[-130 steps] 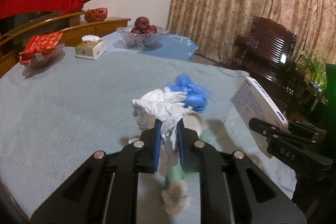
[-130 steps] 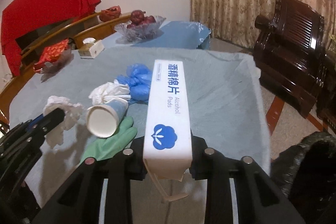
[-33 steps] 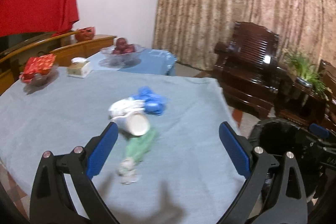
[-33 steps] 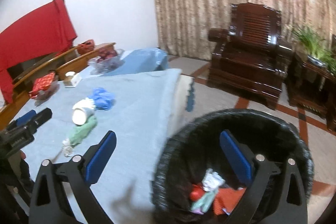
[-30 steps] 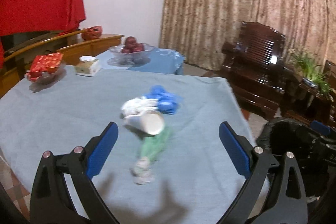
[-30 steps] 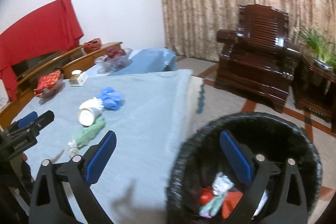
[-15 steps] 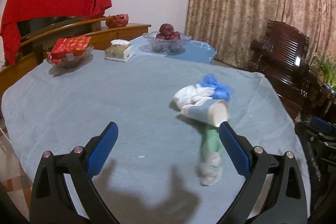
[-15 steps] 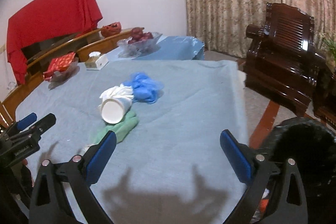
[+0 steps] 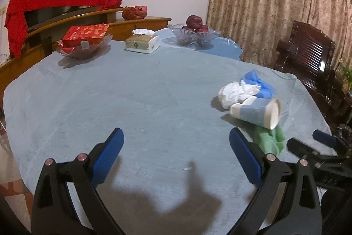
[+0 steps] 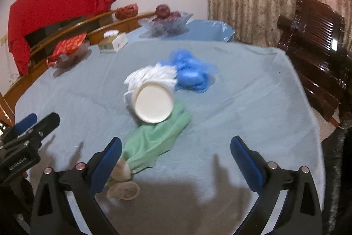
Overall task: Collect trash
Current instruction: 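Reach the right tool to the green rubber glove and close on it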
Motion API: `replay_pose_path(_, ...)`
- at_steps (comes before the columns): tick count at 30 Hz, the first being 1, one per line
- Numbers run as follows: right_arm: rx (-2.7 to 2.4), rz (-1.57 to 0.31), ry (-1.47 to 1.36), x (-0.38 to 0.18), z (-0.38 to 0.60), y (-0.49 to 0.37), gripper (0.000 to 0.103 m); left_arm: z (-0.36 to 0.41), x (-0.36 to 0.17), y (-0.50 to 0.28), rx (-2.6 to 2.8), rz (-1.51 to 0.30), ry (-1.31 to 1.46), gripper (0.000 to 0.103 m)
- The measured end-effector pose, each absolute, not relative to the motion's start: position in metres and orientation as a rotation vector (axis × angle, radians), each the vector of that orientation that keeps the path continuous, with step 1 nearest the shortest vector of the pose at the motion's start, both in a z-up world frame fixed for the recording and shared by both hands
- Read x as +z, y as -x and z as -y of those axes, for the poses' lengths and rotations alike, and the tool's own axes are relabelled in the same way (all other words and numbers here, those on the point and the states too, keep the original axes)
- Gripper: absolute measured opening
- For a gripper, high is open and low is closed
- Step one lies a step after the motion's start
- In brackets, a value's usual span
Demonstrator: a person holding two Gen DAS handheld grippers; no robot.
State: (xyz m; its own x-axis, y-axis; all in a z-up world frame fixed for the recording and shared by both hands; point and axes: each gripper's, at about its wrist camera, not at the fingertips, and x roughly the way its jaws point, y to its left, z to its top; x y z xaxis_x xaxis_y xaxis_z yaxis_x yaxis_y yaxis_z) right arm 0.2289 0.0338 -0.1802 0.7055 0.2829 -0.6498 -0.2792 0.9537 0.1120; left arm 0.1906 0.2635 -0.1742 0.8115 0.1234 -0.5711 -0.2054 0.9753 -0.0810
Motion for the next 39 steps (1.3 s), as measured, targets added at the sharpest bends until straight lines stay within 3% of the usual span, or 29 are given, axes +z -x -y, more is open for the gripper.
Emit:
replay_pose_path(25, 0.284, -0.825, 0.074, -0.192, -0.046, -0.242, 0.088, -0.265, -0.184, -0.198, 0.178, -0.624, 0.162, 0.094)
replay_pose_path(30, 0.322, -0.855, 0.058, -0.199, -0.057, -0.242, 0.079, -0.264, -0.184, -0.197, 0.179, -0.623, 0.17, 0.094)
replay_pose_path(33, 0.377, -0.877, 0.031, -0.202, -0.062, -0.242, 0.059, -0.263, -0.184, -0.197, 0.177, -0.624, 0.17, 0.094)
replay_pose_path(35, 0.414, -0.885, 0.018, -0.201, -0.065, -0.241, 0.04, -0.26, -0.184, -0.196, 0.176, -0.626, 0.171, 0.094)
replay_pose_path(39, 0.439, -0.897, -0.007, -0.198, -0.059, -0.241, 0.03, -0.255, -0.181, -0.195, 0.169, -0.627, 0.177, 0.094)
